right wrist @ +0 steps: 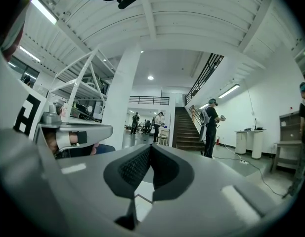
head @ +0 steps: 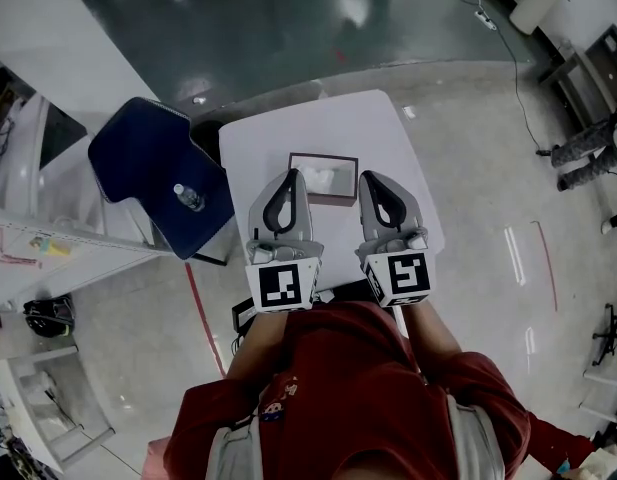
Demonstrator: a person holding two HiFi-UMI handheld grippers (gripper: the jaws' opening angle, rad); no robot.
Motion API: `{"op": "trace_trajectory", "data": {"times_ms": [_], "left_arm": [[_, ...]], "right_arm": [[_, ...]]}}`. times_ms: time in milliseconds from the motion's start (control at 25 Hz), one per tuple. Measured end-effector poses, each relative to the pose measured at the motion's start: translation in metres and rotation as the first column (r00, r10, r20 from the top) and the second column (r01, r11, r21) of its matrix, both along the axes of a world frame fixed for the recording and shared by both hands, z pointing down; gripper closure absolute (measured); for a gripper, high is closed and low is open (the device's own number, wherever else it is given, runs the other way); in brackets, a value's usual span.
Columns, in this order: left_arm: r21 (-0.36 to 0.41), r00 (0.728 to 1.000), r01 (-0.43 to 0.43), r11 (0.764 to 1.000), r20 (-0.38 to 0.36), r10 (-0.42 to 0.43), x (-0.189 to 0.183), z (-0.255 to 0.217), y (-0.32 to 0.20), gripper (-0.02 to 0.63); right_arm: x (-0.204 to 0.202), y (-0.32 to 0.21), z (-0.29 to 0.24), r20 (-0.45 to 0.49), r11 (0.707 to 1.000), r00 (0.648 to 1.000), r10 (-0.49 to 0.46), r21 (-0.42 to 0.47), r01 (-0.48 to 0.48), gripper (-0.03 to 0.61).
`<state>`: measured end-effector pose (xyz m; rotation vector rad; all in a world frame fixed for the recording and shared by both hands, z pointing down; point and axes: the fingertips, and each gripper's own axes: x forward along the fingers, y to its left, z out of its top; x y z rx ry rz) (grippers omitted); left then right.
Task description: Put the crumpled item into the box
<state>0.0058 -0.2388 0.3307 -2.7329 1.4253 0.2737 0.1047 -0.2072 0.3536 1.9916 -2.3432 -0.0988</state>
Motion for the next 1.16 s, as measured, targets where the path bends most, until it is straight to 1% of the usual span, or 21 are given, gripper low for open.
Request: {"op": "trace_trajectory", "data": {"times_ms": [200, 360, 640, 720, 840, 1160], "left_arm": [[0.008, 1.0, 0.001, 1.0, -0.004, -0.001, 0.0, -0.003, 0.0, 0.611], [-0.001, 1.0, 0.006, 1.0, -0.009, -0.006, -0.002, -0.001, -0.001, 0.611], [0.013, 1.0, 0.023, 1.0, -0.006, -0.023, -0.009, -0.001, -0.005, 0.611], [0.005, 1.0, 0.023, 1.0, -0.011, -0.023, -0.01, 0.0, -0.006, 0.611], [-0.006, 0.999, 0.033, 0.999, -0.007, -0.033, -0.017, 0.002, -0.01, 0.611], [0.0, 0.998, 0.058, 0.998, -0.005, -0.058, -0.024, 0.003, -0.013, 0.611]], "right_arm": [[0.002, -0.001, -0.005, -0.021, 1.0, 1.0, 0.014, 0.012, -0.014, 0.577], [0.0, -0.003, -0.003, -0.023, 1.0, 1.0, 0.013, 0.011, -0.013, 0.577], [-0.006, -0.008, 0.002, -0.035, 1.0, 0.999, -0.005, -0.008, 0.005, 0.577], [-0.007, -0.01, 0.003, -0.048, 1.0, 0.999, -0.007, -0.015, 0.006, 0.577], [-0.013, -0.015, 0.006, -0.043, 1.0, 0.999, -0.01, -0.021, 0.009, 0.577], [-0.014, -0.018, 0.007, -0.038, 1.0, 0.999, -0.002, -0.019, 0.001, 0.577]]}}
